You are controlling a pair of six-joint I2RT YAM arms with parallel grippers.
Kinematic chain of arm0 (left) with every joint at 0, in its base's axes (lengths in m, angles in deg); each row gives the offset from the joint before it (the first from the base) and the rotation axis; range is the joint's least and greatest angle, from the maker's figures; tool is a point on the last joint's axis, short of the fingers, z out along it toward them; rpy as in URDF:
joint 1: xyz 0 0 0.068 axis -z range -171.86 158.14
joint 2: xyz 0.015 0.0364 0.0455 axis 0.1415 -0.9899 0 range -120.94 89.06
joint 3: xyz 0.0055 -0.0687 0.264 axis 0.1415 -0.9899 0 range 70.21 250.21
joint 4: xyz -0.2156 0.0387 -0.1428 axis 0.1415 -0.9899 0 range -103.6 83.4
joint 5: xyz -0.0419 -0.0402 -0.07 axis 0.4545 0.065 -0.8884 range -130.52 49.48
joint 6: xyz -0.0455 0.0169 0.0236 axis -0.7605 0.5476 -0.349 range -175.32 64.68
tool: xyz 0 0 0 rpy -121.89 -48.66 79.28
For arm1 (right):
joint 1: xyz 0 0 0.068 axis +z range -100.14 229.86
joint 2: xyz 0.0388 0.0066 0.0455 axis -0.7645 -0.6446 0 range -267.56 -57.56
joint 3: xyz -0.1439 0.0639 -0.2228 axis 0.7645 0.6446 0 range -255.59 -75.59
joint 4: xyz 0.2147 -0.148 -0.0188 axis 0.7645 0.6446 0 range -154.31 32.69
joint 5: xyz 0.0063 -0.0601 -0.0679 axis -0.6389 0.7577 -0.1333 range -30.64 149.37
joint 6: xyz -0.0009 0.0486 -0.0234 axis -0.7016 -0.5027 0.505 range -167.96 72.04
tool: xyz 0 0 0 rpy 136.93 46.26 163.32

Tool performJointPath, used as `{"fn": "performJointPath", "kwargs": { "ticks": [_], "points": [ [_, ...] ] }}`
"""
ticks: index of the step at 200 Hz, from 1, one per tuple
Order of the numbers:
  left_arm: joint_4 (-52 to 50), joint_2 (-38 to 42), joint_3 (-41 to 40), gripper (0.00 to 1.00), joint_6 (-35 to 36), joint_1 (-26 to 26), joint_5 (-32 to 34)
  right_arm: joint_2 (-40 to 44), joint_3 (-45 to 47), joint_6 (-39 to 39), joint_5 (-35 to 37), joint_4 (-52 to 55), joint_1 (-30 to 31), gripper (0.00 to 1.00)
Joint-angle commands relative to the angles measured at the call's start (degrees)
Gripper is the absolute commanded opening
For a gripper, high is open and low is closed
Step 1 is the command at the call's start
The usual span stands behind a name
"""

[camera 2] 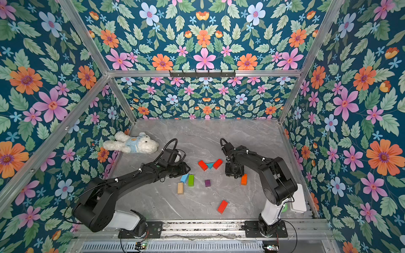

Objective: Assemble a heart with building blocks
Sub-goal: Assemble the building block at the center of the board.

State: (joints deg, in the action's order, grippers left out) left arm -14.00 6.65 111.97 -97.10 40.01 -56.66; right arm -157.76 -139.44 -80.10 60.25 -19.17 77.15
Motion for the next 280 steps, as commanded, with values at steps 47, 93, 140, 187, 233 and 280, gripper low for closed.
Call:
{"fn": "performJointPath", "kwargs": {
  "ticks": [47, 93, 140, 187, 233, 280],
  "points": [
    [-0.8, -0.4, -0.1, 0.47, 1.2, -0.1, 1.6, -3.5, -2.9, 2.2, 0.4, 0.2, 0.1, 0.46],
    [-0.7, -0.9, 0.1, 0.47, 1.2, -0.1, 1.7, -1.6, -3.2, 2.9, 1.4, 1.8, 0.7, 0.48],
    [-1.5, -0.3, 0.9, 0.47, 1.4, -0.1, 1.9, 4.2, -3.8, 4.1, 5.0, 5.9, 1.2, 0.63],
    [-1.3, -1.0, 1.9, 0.46, 1.5, -0.1, 1.9, -3.7, -9.8, 15.4, -1.8, 3.2, -1.2, 0.7],
    [-1.3, -0.3, 0.6, 0.47, 1.5, -0.1, 2.2, -6.2, -9.9, 19.0, -0.9, 0.9, -1.2, 0.67],
    [-0.9, -0.5, 0.3, 0.46, 1.4, -0.1, 2.1, -6.7, -9.2, 19.5, -0.8, -0.2, 0.0, 0.48]
  ]
}}
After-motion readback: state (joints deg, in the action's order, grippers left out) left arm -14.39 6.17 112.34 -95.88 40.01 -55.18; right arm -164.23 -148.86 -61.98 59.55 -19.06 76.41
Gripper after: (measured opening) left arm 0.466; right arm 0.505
